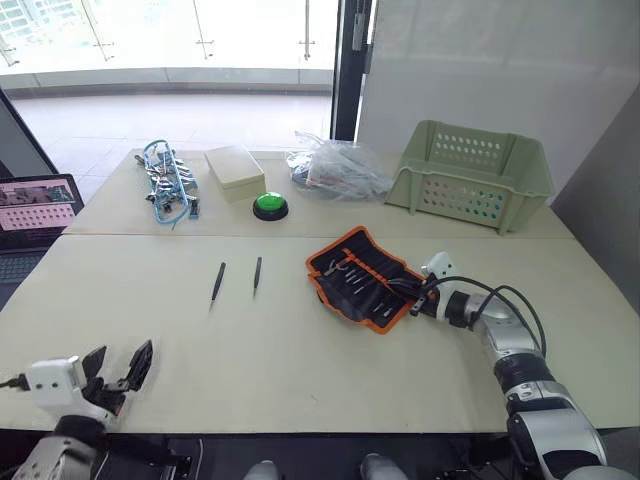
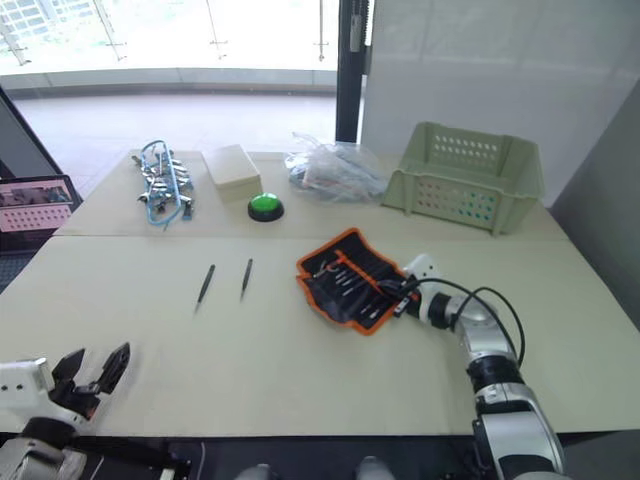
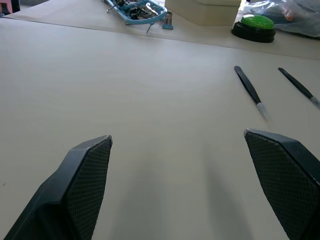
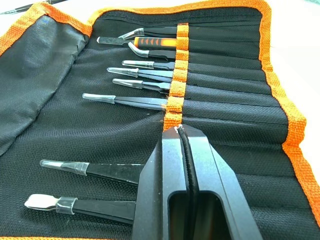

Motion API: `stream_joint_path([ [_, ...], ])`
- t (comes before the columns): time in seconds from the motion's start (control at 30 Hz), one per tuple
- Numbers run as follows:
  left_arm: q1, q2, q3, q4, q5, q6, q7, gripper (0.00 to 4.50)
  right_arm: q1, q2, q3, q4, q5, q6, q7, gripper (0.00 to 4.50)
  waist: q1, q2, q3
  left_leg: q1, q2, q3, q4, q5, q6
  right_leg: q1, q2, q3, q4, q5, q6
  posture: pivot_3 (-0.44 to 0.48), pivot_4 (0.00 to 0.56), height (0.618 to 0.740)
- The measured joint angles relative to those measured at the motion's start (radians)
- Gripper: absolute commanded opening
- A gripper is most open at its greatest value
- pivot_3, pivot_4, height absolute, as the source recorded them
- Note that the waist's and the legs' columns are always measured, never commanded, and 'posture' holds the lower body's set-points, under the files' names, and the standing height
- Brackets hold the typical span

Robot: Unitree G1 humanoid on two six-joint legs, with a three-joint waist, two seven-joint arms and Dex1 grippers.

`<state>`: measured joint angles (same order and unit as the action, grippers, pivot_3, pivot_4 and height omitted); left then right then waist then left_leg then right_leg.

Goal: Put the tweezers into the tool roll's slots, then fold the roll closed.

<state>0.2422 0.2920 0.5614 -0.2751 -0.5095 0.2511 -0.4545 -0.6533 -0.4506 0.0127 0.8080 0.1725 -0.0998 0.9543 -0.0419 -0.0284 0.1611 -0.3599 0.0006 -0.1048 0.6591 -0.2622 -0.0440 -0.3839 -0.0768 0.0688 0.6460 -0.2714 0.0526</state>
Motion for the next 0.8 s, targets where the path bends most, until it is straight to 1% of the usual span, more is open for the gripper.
stream_joint_path([
  [0.13, -0.142, 0.003, -0.113, -0.046, 0.046, 0.119, 0.144, 4.48, -0.005, 0.006, 0.001, -0.004, -0.002, 0.000, -0.001, 0.00, -0.003, 0.000, 0.000, 0.001, 0.000, 0.000, 0.000, 0.000, 0.000, -0.001, 0.000, 0.000, 0.001, 0.000, 0.000, 0.000, 0.150, 0.740],
  [0.23, -0.205, -0.006, -0.173, -0.050, 0.095, 0.200, 0.244, 4.48, -0.002, 0.006, 0.001, -0.010, -0.002, 0.000, 0.000, 0.00, -0.004, 0.000, 0.000, 0.000, 0.000, 0.000, -0.001, 0.000, 0.000, -0.001, 0.000, 0.000, 0.001, 0.000, 0.000, 0.000, 0.150, 0.740],
  [0.33, -0.304, -0.046, -0.199, -0.022, 0.114, 0.294, 0.344, 4.48, 0.004, 0.003, -0.001, -0.014, -0.003, 0.001, -0.006, 0.00, 0.000, 0.000, 0.000, 0.000, 0.000, 0.000, 0.000, 0.000, 0.000, -0.001, 0.000, 0.000, 0.001, 0.000, 0.000, 0.000, 0.150, 0.740],
  [0.37, -0.339, -0.048, -0.226, -0.007, 0.131, 0.334, 0.372, 4.48, 0.006, 0.003, -0.001, -0.017, -0.003, 0.002, -0.008, 0.00, 0.001, 0.000, 0.000, 0.000, -0.001, 0.000, 0.000, 0.000, 0.000, -0.001, 0.000, 0.000, 0.001, 0.000, 0.000, 0.000, 0.150, 0.740],
  [0.5, -0.435, -0.077, -0.308, 0.050, 0.175, 0.423, 0.438, 4.48, 0.007, 0.009, 0.002, -0.038, -0.003, 0.010, -0.017, 0.00, -0.003, 0.000, 0.000, -0.001, -0.001, 0.000, 0.000, 0.000, 0.000, -0.002, 0.000, 0.000, 0.001, 0.000, 0.000, 0.000, 0.150, 0.740],
  [0.6, -0.470, -0.071, -0.358, 0.080, 0.214, 0.453, 0.450, 3.71, 0.012, 0.010, 0.004, -0.056, -0.003, 0.024, -0.020, 0.00, -0.005, 0.000, 0.000, -0.001, -0.001, 0.000, -0.001, 0.000, 0.000, -0.003, 0.000, 0.000, 0.001, 0.000, 0.000, 0.000, 0.150, 0.740],
  [0.8, -0.489, -0.063, -0.386, 0.095, 0.286, 0.472, 0.486, 1.71, 0.036, 0.005, 0.000, -0.103, -0.003, 0.052, -0.042, 0.00, -0.001, 0.000, 0.000, -0.001, -0.001, 0.000, -0.001, 0.000, 0.000, -0.002, 0.000, 0.000, 0.000, 0.000, 0.000, 0.000, 0.150, 0.740],
])
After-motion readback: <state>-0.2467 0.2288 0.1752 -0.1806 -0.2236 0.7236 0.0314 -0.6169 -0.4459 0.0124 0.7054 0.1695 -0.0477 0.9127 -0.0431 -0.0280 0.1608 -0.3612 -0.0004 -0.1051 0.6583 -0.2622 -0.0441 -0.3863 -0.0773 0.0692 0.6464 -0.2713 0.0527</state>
